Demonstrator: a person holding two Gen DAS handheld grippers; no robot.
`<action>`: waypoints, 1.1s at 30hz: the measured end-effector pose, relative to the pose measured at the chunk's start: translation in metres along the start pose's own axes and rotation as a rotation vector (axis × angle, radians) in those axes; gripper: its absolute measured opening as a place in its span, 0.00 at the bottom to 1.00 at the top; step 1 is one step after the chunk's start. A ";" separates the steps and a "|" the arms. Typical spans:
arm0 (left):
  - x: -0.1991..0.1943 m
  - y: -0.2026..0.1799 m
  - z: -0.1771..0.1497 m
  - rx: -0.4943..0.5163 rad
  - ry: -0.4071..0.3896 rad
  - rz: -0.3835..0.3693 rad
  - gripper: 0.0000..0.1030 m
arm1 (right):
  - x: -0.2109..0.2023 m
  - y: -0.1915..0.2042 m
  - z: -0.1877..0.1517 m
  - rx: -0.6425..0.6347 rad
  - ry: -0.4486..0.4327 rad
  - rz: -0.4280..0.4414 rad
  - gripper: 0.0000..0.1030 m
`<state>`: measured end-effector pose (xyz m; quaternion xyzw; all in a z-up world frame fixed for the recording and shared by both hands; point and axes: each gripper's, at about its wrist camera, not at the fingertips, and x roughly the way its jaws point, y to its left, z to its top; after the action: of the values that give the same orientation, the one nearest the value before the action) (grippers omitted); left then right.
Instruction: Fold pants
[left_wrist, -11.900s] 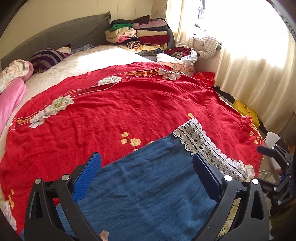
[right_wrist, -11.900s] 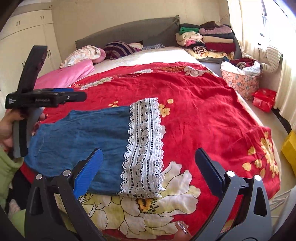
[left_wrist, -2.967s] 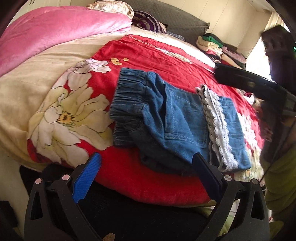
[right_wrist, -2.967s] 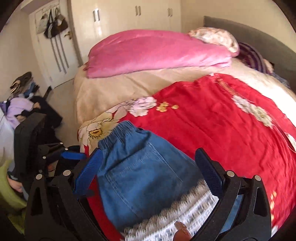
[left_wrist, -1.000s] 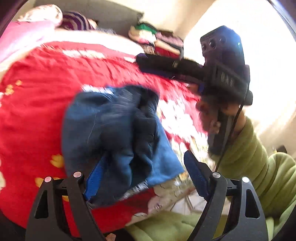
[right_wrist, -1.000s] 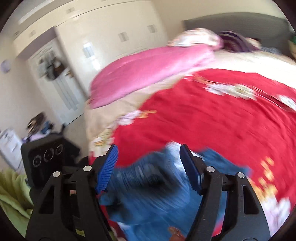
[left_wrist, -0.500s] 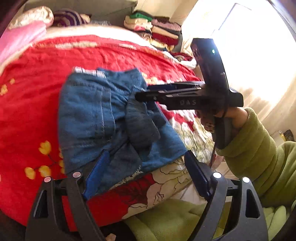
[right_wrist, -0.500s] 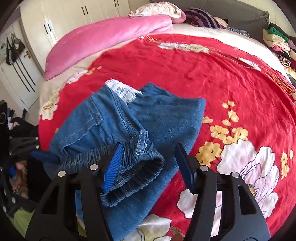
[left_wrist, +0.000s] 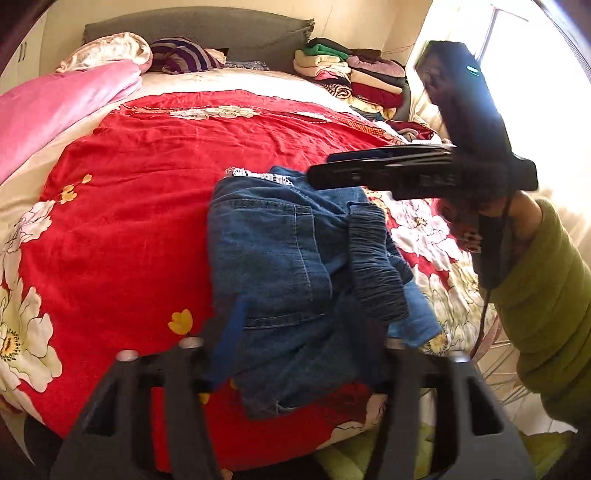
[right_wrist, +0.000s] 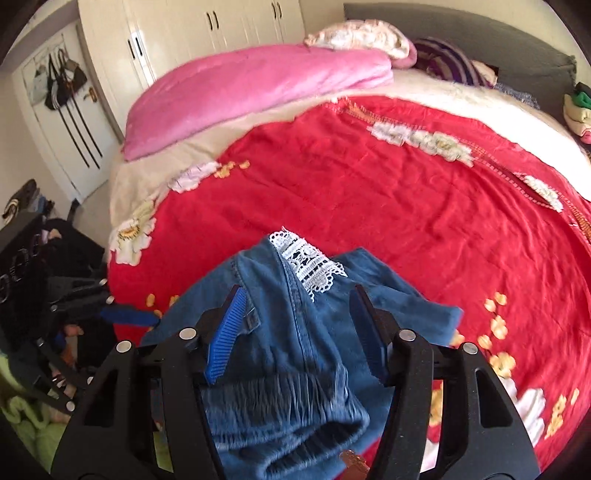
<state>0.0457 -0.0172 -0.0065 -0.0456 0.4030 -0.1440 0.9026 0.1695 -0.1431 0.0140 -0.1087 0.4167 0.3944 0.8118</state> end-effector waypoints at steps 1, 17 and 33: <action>0.002 0.000 0.000 0.007 0.006 0.002 0.31 | 0.003 0.000 0.000 -0.001 0.011 -0.003 0.50; 0.012 0.001 -0.015 0.001 0.049 -0.036 0.43 | 0.026 0.005 -0.006 -0.015 0.029 -0.092 0.16; 0.022 0.028 0.018 -0.065 0.014 0.036 0.70 | -0.049 -0.039 -0.080 0.259 -0.075 -0.100 0.62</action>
<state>0.0791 0.0027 -0.0156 -0.0665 0.4144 -0.1149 0.9004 0.1336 -0.2361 -0.0051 -0.0090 0.4273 0.3001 0.8528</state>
